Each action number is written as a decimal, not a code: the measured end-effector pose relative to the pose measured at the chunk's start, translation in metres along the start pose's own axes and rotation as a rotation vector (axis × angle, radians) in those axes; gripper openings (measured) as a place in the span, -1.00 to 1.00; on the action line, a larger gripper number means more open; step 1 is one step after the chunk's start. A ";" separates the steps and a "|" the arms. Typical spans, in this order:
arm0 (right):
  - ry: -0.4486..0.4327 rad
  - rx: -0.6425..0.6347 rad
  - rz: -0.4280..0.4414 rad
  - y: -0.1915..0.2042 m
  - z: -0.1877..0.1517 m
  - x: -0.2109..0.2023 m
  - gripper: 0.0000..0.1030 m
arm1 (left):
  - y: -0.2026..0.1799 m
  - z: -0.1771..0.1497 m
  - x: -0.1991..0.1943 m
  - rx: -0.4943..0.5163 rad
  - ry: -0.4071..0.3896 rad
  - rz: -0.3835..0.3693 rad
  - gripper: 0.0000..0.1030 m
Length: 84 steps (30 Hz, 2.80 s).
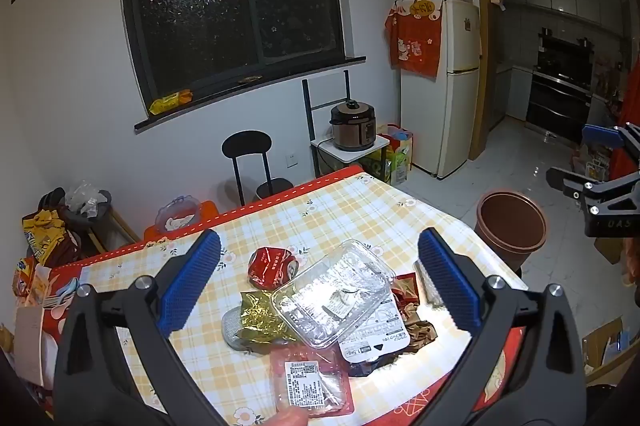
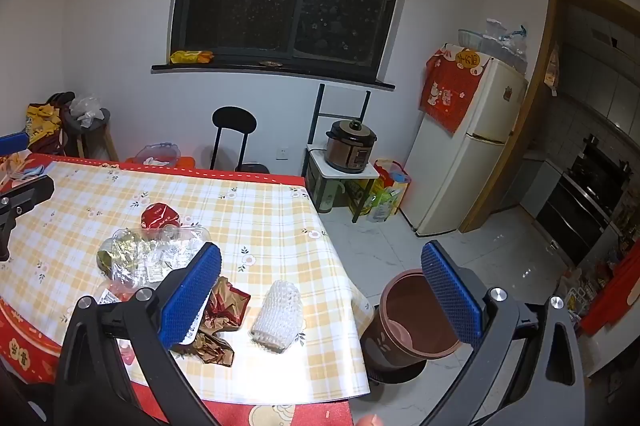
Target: Collect trash
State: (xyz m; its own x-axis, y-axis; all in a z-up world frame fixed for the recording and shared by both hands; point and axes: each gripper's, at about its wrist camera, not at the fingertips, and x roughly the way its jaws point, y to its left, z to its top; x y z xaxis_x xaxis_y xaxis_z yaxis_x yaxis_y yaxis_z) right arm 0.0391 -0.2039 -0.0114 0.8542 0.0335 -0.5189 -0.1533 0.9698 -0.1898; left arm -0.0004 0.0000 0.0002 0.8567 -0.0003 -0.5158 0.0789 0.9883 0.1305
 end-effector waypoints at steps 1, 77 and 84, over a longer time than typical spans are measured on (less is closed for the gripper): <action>0.000 0.000 0.000 0.000 0.000 0.000 0.92 | 0.000 0.000 0.000 0.000 0.003 0.000 0.90; 0.009 -0.003 0.006 0.000 -0.001 0.009 0.92 | 0.008 -0.011 0.005 -0.010 0.022 0.009 0.90; 0.011 -0.003 0.007 -0.003 0.000 0.010 0.92 | 0.009 -0.011 0.005 -0.012 0.023 0.008 0.90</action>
State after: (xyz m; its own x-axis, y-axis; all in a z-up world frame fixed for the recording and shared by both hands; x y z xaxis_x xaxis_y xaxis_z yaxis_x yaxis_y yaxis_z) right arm 0.0483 -0.2063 -0.0162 0.8477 0.0374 -0.5292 -0.1603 0.9689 -0.1884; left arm -0.0015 0.0105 -0.0107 0.8452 0.0108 -0.5343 0.0659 0.9900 0.1244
